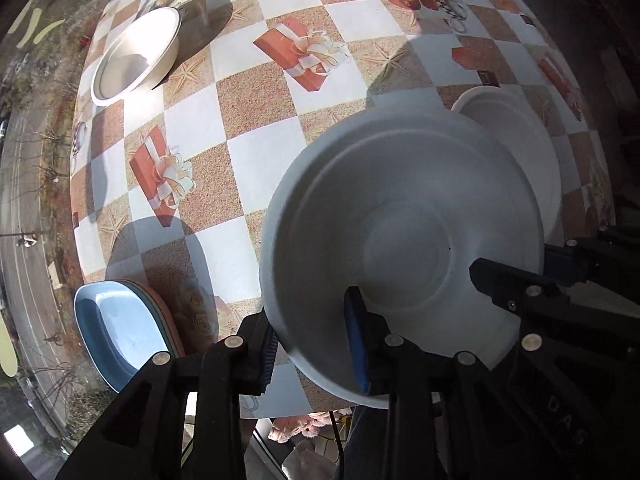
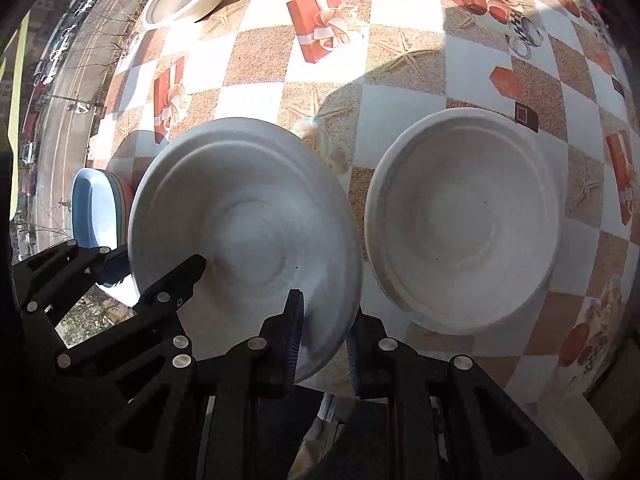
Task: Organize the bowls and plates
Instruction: 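Carry the second bowl with both grippers into the first bowl and open, then move both open grippers over to the third white bowl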
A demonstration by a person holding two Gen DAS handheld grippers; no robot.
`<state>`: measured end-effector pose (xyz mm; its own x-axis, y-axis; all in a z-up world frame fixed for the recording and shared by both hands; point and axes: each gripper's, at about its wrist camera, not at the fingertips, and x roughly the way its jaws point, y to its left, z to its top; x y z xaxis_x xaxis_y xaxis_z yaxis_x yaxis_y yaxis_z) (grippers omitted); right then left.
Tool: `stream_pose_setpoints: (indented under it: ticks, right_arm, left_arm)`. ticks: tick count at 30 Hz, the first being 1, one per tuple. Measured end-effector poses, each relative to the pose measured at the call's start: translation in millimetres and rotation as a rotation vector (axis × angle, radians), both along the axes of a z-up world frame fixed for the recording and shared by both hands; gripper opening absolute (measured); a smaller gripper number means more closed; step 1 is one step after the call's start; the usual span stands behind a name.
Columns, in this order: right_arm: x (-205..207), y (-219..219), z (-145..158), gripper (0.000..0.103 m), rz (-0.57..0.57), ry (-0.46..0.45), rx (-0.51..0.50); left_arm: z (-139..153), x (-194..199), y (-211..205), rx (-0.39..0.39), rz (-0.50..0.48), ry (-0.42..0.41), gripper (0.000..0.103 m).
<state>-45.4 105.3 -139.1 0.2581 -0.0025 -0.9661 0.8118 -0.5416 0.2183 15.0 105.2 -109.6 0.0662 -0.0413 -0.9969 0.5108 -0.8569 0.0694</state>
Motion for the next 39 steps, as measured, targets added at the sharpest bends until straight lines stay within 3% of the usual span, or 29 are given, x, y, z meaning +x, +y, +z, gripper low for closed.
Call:
stream_pose_setpoints:
  ticks: [10, 21, 23, 27, 31, 33, 34, 39]
  right_arm:
    - [-49.4, 68.0, 27.2, 0.022, -0.17, 0.052, -0.025]
    - [-100.3, 99.3, 20.9, 0.022, -0.297, 0.08, 0.013]
    - [-108.0, 102.2, 19.9, 0.022, -0.294, 0.093, 0.021]
    - [-117.0, 103.4, 14.3, 0.022, -0.285, 0.103, 0.028]
    - [-124.2, 107.1, 7.3, 0.023, -0.299, 0.101, 0.05]
    - [-127.5, 111.6, 5.5, 0.059, -0.325, 0.098, 0.055]
    - [-128.7, 114.7, 6.0, 0.092, -0.335, 0.104, 0.054]
    - [-126.3, 129.1, 10.5, 0.095, -0.356, 0.114, 0.058]
  left_arm:
    - [2.7, -58.2, 32.9, -0.014, -0.151, 0.043, 0.036]
    - [-16.0, -97.3, 41.6, 0.024, -0.19, 0.059, 0.037]
    - [-17.2, -100.3, 40.8, 0.033, -0.182, 0.069, 0.042]
    - [-16.7, -93.5, 30.3, 0.003, -0.138, 0.076, 0.075]
    - [-21.8, -71.3, 5.9, 0.023, -0.08, 0.081, 0.078]
    - [-23.9, -56.0, -4.9, 0.027, -0.038, 0.076, 0.078]
    - [-25.3, -48.2, -9.2, 0.029, -0.018, 0.071, 0.078]
    - [-32.1, -10.1, -22.0, 0.061, 0.069, 0.056, 0.078]
